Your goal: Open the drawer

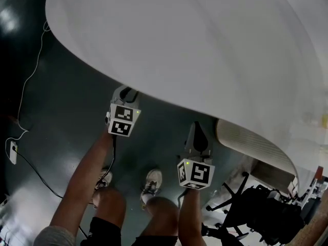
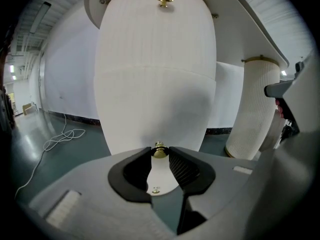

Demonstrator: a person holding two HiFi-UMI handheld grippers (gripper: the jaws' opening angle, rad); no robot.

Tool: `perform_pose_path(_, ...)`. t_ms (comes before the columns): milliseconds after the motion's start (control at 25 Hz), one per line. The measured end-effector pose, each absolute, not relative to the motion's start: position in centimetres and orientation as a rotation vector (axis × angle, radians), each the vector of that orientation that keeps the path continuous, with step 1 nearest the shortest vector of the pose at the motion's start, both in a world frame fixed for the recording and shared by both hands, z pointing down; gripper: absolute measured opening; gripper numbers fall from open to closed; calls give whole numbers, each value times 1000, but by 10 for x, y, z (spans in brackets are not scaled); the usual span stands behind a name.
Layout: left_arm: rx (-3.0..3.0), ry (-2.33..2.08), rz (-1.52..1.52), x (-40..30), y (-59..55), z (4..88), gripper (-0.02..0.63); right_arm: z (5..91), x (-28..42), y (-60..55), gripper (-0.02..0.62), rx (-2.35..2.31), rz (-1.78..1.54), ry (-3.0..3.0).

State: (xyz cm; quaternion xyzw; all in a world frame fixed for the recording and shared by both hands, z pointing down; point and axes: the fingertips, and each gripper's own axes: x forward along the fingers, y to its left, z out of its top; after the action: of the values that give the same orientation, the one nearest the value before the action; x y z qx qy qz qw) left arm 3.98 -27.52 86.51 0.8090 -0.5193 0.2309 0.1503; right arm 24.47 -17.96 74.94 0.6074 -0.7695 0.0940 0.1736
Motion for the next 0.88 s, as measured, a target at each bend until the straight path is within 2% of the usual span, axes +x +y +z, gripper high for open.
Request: perform_pose_path(880,2323,-1434,681,25,-234,864,115,740,230,-157,3,1694,284,-2161)
